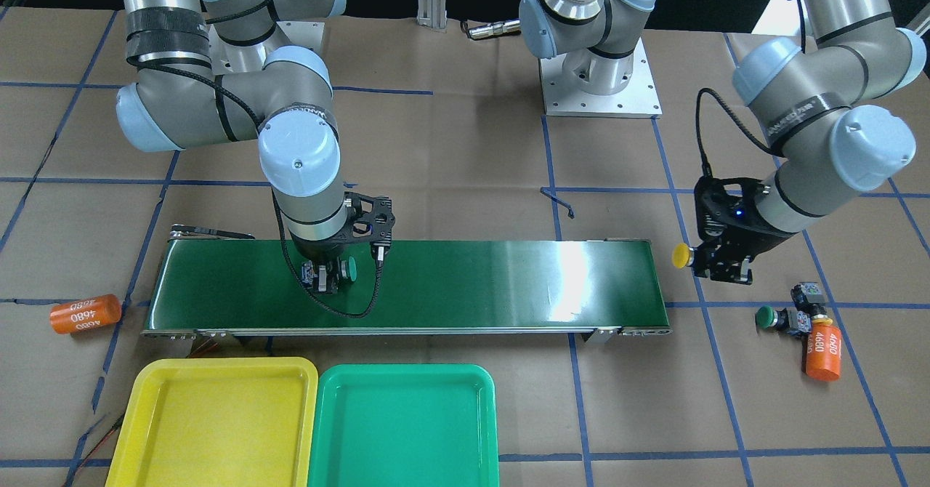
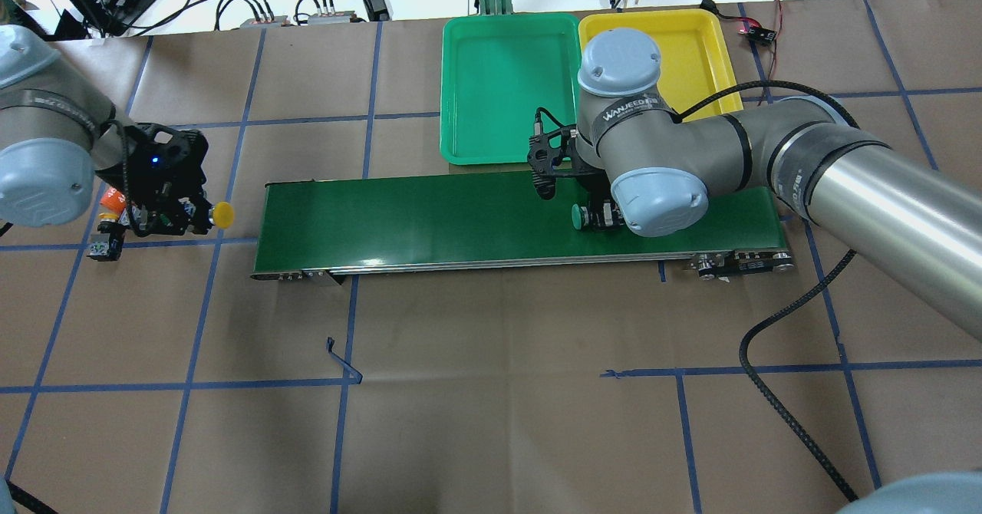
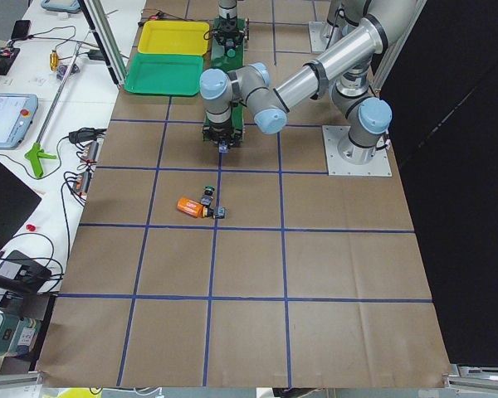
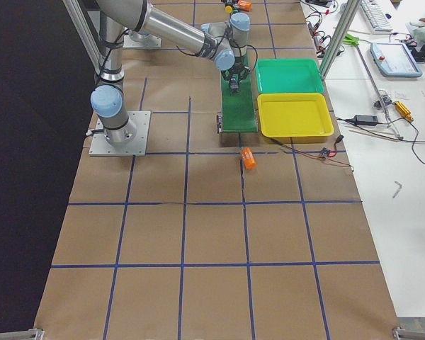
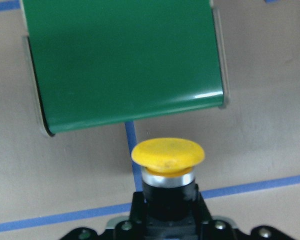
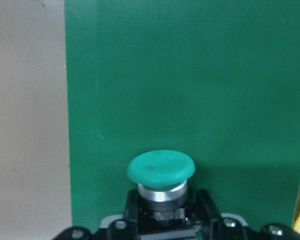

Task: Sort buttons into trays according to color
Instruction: 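Place green button in green tray while left sets yellow button on belt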

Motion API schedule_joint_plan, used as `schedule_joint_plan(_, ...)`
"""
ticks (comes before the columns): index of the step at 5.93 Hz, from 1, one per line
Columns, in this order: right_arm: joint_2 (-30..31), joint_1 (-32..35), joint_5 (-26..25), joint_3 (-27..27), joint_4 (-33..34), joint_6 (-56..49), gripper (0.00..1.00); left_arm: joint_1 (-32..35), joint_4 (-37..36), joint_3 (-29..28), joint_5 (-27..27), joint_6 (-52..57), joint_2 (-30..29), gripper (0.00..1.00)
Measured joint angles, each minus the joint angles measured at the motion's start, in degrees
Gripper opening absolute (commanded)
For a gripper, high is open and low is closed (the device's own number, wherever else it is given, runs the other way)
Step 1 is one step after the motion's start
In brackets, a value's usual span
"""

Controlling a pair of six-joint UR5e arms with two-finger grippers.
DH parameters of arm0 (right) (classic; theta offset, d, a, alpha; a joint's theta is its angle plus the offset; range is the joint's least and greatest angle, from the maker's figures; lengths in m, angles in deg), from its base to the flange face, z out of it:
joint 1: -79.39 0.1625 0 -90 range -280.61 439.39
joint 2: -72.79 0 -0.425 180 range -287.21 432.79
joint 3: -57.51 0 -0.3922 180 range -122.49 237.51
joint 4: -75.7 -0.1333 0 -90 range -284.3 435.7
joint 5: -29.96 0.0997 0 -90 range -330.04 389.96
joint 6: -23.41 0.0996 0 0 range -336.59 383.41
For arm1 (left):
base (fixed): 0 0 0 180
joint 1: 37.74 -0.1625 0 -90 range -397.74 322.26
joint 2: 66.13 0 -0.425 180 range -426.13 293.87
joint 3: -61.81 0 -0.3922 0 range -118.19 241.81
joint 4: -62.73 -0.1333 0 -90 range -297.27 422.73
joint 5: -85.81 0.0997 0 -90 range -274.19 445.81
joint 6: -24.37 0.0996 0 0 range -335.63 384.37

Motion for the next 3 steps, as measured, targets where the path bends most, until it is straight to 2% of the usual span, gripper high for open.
schedule_joint_plan(2, 2.4, -2.2, -2.3, -0.4, 0.0, -3.5, 0.09, 7.9, -0.4, -0.4, 0.1, -12.4, -0.8, 0.08)
schedule_joint_plan(3, 4.1, -3.0, -2.4, -1.1, 0.6, -4.5, 0.09, 10.3, -0.9, -0.1, 0.1, -15.3, -1.8, 0.15)
